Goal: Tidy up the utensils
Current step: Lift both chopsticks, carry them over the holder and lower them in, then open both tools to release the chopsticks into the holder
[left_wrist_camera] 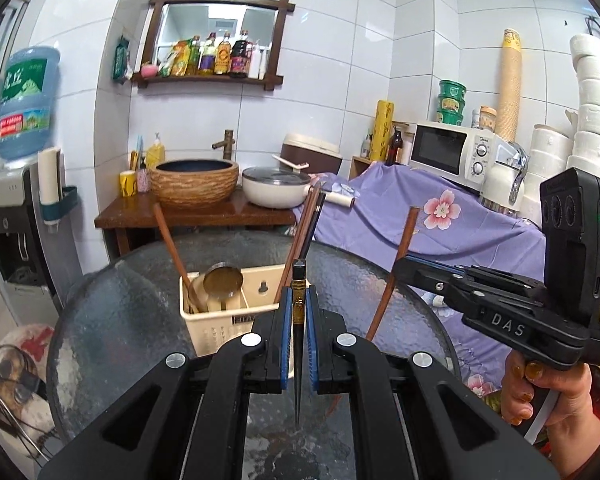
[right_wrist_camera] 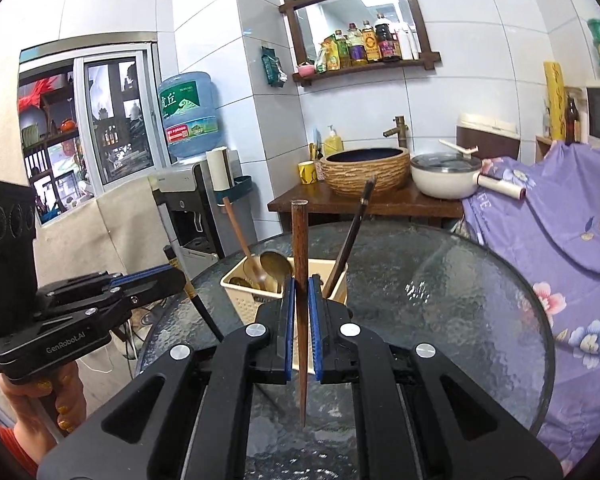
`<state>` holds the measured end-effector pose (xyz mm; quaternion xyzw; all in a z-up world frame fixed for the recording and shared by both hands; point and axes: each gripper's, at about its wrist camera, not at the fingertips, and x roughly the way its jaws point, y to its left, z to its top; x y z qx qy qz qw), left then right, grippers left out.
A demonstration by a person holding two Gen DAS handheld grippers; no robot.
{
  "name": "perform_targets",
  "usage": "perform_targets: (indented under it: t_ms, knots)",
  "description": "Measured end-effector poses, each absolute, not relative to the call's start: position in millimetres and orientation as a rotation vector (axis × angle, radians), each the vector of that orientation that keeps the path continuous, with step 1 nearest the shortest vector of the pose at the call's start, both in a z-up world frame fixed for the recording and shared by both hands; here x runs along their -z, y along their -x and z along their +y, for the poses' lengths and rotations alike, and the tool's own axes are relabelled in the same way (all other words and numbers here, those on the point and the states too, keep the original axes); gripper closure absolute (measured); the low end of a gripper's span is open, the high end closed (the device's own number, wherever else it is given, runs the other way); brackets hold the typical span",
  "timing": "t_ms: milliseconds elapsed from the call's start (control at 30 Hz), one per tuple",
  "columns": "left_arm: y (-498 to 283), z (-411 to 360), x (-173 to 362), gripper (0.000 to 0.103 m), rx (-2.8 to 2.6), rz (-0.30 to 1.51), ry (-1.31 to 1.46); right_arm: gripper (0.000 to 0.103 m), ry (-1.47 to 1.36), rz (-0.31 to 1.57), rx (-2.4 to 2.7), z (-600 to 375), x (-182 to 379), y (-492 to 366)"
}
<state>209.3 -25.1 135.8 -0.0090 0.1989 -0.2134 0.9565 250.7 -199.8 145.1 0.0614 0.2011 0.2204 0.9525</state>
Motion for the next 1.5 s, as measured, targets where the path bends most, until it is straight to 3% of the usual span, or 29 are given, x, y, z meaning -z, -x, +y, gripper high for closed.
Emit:
perform_targets:
  t_ms: [800,1233,1500]
  knots:
    - [-270.4,-19.7,-283.9,0.096,0.353,0.203,-0.027,0.095,-0.100,0.234,-0.460,-177.7,-297.0,-315.3]
    - [-330.4,-15.4,-173.0,0.096,0.310,0.439,0.020,0.095,-0.108,0.372,-0.405,-160.6,-179.8,-362.8]
    - [-344.0,-12.3,-128.5,0.096,0.295,0.512,0.022,0.095,-0.121,0.443,-0.414,-155.3,-141.2,-373.3]
